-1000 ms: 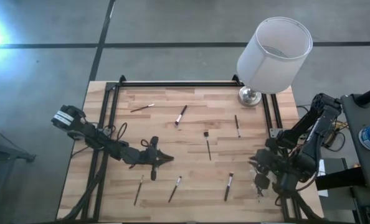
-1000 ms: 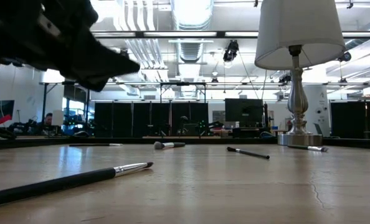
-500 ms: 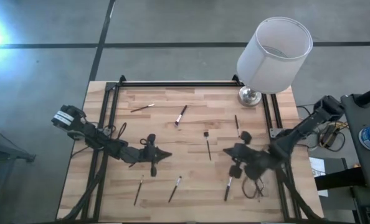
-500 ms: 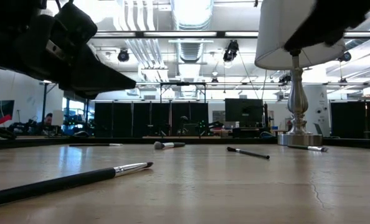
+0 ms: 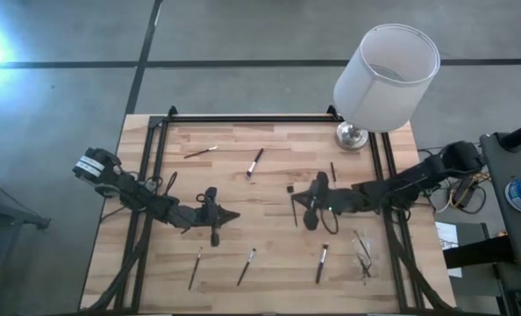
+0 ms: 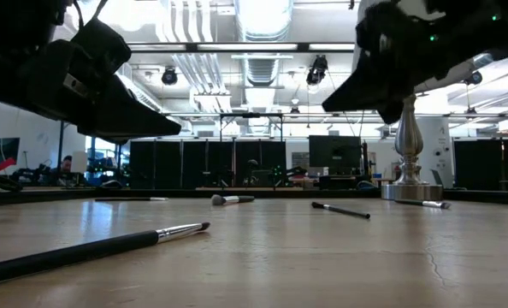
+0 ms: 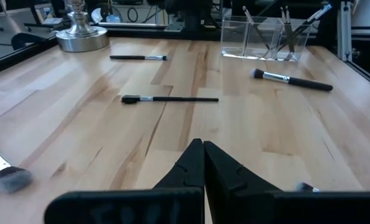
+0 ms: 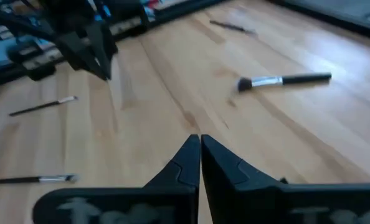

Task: Put items in baskets/containers
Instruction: Put the eye groomer brush into the transparent organizer

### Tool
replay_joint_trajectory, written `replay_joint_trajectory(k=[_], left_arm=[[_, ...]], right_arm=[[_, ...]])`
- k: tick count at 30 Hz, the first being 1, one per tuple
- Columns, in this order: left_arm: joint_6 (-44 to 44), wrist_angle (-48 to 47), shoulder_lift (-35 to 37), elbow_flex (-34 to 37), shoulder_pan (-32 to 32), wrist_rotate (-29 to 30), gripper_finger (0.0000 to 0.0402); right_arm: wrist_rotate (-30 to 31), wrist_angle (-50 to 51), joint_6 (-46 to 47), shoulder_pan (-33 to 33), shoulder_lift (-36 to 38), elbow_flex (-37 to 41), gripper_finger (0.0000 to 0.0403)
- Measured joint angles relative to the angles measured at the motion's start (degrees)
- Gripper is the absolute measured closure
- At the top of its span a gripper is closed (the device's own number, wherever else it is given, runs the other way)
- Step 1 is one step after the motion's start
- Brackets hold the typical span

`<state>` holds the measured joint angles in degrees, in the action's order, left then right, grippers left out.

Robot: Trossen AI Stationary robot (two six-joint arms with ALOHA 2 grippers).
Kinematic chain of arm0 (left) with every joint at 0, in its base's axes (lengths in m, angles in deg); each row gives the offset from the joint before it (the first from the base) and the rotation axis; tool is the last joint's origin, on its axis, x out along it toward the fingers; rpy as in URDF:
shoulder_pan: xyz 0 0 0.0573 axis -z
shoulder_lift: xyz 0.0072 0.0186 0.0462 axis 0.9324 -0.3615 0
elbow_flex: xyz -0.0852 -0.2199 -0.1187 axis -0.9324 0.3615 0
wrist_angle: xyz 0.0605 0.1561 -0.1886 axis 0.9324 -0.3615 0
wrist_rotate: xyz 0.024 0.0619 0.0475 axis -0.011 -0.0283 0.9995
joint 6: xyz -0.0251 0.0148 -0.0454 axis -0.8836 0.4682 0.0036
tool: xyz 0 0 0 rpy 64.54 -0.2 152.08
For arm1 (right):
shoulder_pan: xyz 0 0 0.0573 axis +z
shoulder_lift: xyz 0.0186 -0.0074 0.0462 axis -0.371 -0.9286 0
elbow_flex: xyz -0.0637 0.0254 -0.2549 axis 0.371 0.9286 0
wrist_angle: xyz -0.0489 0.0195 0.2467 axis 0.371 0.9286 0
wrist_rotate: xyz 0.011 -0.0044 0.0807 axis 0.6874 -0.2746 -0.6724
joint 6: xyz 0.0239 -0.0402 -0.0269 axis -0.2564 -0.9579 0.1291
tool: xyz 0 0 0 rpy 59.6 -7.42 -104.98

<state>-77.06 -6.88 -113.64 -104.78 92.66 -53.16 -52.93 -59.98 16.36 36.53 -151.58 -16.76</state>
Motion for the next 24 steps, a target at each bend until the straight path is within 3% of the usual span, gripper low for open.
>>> replay_joint_trajectory(k=[14,24], left_arm=[[-1.27,-0.14,0.00,0.24,-0.13,0.00,0.0401],[-1.40,-0.60,0.00,0.26,-0.10,0.00,0.0401]], right_arm=[[1.84,23.88,17.88,-3.73,-12.44,-12.47,0.0281],[-0.72,23.78,24.26,-6.04,-19.84,-13.24,0.0252]])
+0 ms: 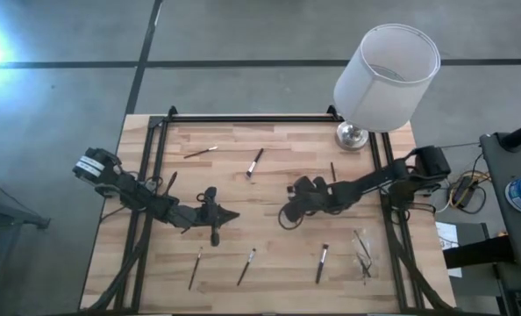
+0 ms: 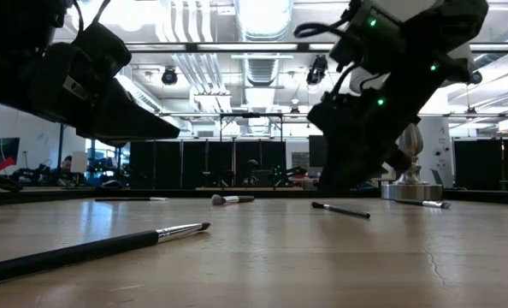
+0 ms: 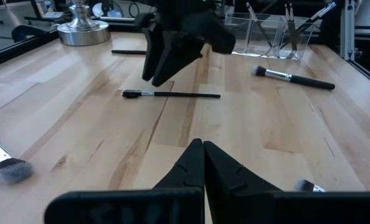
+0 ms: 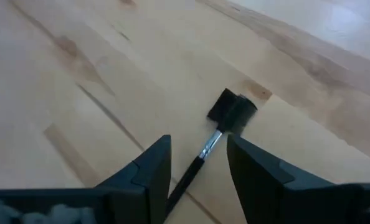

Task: Put items in baskets/containers
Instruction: Put the eye groomer brush into the transparent organizer

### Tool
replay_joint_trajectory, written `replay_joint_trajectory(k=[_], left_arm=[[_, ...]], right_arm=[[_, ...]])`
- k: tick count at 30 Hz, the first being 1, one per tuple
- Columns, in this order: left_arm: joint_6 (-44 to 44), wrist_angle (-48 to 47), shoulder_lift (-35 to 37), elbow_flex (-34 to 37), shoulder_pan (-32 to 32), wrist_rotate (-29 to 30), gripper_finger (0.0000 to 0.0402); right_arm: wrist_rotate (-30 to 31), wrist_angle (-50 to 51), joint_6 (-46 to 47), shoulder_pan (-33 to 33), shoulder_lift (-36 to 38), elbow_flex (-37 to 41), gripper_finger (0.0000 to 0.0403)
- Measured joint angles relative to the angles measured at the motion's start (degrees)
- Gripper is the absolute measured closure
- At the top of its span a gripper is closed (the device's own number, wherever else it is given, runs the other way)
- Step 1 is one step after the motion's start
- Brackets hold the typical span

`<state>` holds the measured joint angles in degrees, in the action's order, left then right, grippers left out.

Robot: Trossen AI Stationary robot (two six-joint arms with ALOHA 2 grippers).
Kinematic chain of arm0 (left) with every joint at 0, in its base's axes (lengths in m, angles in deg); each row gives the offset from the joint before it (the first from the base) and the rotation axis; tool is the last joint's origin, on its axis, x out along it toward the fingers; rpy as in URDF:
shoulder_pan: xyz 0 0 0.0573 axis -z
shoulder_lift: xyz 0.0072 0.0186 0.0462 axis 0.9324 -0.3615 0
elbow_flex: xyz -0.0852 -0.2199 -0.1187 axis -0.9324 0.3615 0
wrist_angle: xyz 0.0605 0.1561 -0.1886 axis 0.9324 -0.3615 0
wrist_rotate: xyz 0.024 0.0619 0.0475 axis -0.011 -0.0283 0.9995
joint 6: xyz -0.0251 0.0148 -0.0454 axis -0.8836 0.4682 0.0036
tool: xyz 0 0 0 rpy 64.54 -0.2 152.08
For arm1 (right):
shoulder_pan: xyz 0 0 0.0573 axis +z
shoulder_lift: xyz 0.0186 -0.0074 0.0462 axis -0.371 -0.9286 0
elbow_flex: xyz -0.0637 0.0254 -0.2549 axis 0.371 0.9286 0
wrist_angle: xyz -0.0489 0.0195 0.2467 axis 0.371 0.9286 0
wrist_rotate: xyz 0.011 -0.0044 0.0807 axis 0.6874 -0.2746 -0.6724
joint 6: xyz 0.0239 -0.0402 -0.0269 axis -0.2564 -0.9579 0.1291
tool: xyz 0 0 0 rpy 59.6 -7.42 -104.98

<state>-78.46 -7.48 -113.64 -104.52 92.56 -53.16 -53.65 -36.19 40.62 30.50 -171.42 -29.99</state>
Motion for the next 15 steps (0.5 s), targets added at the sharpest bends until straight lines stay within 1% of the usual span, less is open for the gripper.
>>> replay_joint_trajectory(k=[5,10,15], left_arm=[[-0.30,-0.01,0.00,0.00,0.00,0.00,0.0401],[-0.37,-0.13,0.00,0.00,0.00,-0.02,0.0401],[-0.45,-0.59,0.00,0.00,0.02,-0.04,0.0401]], right_arm=[[0.11,0.23,0.75,-1.48,-1.94,-1.28,0.0266],[0.69,1.64,3.17,-3.43,-2.18,-1.43,0.0285],[0.68,1.50,3.25,-4.14,-2.22,-1.42,0.0301]])
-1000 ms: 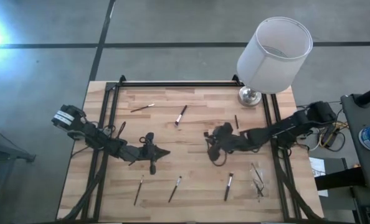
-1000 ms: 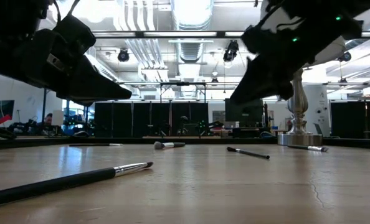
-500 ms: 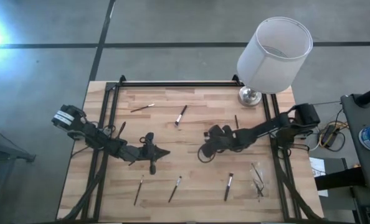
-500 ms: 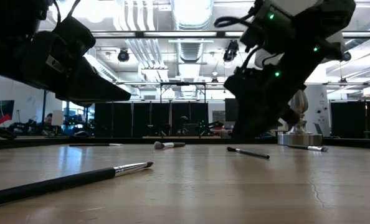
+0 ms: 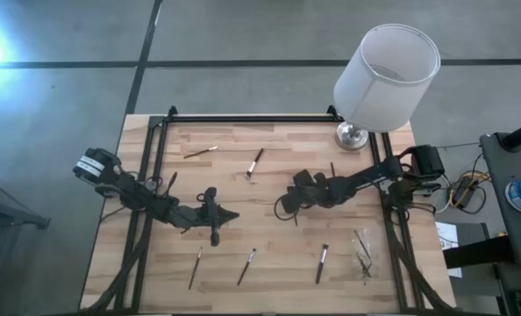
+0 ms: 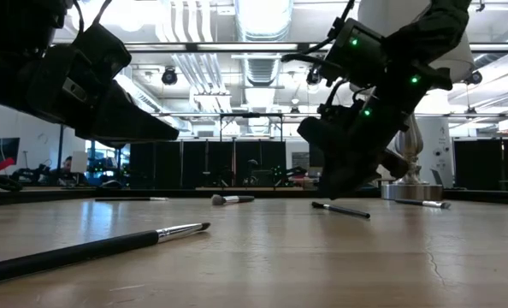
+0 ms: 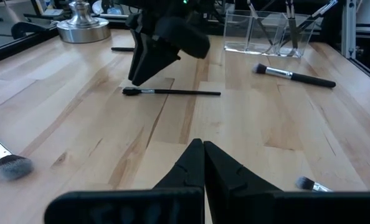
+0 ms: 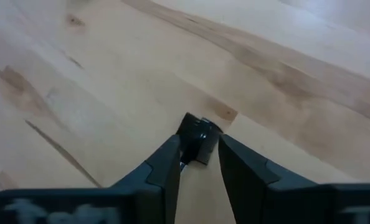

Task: Put items in baskets/containers
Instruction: Put the eye groomer brush into the transparent organizer

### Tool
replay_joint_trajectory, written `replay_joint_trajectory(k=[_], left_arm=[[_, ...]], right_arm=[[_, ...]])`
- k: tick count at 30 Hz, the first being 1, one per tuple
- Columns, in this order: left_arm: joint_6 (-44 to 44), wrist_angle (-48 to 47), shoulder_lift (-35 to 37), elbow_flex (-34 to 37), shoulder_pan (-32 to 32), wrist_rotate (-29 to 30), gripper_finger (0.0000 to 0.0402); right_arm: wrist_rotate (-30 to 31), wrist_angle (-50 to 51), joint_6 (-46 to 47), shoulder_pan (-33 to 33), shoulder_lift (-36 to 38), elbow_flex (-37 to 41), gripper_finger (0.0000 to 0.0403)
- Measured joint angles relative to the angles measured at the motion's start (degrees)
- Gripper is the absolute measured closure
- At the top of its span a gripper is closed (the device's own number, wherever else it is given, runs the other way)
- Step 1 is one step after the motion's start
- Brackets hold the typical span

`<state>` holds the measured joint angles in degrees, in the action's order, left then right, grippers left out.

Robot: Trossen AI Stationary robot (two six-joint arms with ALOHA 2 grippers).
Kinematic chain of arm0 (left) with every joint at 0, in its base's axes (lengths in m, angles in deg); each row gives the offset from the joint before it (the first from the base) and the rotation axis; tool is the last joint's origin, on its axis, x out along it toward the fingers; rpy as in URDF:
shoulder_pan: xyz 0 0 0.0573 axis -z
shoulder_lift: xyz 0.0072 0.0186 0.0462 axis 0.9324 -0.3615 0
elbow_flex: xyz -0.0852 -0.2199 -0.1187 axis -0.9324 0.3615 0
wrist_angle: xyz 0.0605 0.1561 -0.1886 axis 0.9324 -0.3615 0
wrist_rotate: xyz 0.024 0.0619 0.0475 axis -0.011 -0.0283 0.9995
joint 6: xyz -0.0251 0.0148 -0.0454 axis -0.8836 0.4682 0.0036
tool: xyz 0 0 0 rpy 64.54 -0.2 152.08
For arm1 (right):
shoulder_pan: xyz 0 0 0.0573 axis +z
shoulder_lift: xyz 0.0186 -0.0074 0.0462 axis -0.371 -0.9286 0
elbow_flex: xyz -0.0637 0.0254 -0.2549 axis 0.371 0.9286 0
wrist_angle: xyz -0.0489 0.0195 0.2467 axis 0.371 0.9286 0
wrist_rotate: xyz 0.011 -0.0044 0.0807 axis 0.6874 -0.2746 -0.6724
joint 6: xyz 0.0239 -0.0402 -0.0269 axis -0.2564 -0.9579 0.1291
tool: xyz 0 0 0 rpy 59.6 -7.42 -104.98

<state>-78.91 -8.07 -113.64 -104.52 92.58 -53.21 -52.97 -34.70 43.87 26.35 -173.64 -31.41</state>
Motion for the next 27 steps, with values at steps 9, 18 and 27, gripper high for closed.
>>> replay_joint_trajectory(k=[9,18,27], left_arm=[[-0.29,-0.09,0.00,0.00,0.00,0.00,0.0401],[-0.27,-0.20,0.00,0.00,0.00,-0.02,0.0402],[-0.57,-0.66,0.00,-0.02,-0.04,-0.34,0.0402]], right_arm=[[-1.85,-0.34,0.80,0.02,0.00,-0.02,0.0291],[-1.20,-0.44,0.16,0.00,-3.51,-1.65,0.0269],[-0.93,4.00,-5.90,-0.48,-8.17,-8.41,0.0336]])
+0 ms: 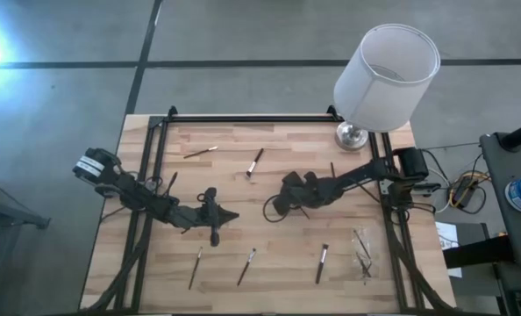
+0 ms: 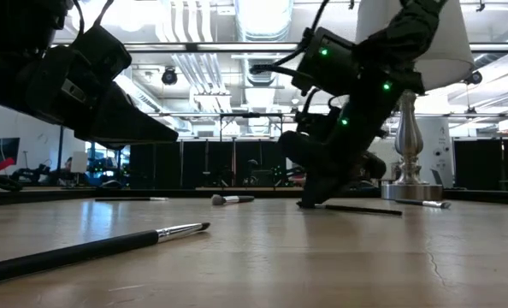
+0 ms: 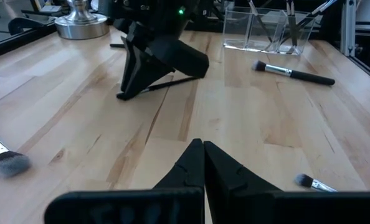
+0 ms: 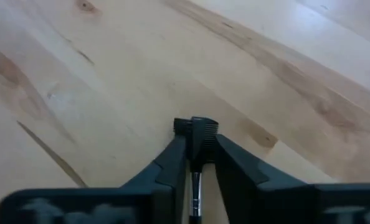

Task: Put items in baskets/containers
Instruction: Put the eye groomer brush into the transparent organizer

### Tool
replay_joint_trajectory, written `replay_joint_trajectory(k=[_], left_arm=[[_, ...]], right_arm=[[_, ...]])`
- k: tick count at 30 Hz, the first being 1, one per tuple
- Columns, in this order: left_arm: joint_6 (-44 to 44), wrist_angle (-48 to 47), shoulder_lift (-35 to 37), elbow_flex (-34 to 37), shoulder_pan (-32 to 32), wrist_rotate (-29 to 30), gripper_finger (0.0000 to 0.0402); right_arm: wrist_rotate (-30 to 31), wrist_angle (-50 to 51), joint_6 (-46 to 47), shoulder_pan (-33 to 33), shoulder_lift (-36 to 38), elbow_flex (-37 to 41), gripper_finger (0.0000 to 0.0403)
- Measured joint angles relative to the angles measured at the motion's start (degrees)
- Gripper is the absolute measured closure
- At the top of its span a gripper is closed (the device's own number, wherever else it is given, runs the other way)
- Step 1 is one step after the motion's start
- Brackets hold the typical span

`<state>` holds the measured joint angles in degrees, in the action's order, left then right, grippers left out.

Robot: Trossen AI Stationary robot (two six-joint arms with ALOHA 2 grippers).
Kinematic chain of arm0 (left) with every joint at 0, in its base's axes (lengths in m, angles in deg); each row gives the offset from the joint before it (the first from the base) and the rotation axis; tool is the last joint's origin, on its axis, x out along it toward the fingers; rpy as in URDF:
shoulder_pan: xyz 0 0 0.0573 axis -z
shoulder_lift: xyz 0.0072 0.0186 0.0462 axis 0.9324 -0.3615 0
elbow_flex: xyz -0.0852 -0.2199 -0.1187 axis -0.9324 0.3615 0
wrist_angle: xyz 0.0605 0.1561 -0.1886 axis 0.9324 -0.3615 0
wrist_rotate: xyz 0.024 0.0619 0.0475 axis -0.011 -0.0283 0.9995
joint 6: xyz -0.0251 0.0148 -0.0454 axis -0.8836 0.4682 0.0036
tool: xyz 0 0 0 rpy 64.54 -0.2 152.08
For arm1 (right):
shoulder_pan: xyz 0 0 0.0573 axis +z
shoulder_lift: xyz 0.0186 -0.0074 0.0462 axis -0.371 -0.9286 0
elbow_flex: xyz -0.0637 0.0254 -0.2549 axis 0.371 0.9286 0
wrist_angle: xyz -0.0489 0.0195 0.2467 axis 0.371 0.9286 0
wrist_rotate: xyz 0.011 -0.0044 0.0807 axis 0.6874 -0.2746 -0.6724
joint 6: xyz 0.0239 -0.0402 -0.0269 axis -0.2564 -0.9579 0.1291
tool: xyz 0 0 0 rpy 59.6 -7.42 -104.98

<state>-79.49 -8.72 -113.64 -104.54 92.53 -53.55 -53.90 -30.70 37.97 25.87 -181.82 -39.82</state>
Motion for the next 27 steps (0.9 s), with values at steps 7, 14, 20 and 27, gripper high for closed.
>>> replay_joint_trajectory(k=[7,14,20,27], left_arm=[[-0.44,-0.02,0.00,0.00,0.00,0.02,0.0401],[-0.52,-0.07,0.00,0.00,0.00,0.20,0.0401],[-0.55,-0.04,0.00,0.00,0.00,0.23,0.0402],[-1.07,0.11,0.00,0.00,0.00,0.22,0.0402]], right_arm=[[-1.57,2.31,-6.11,0.07,0.37,-2.70,0.0393],[-1.10,2.00,-10.38,0.65,1.27,-3.81,0.0395],[-0.74,2.02,-11.83,1.99,4.23,-3.72,0.0395],[-5.97,3.56,-8.50,2.27,5.24,-3.72,0.0391]])
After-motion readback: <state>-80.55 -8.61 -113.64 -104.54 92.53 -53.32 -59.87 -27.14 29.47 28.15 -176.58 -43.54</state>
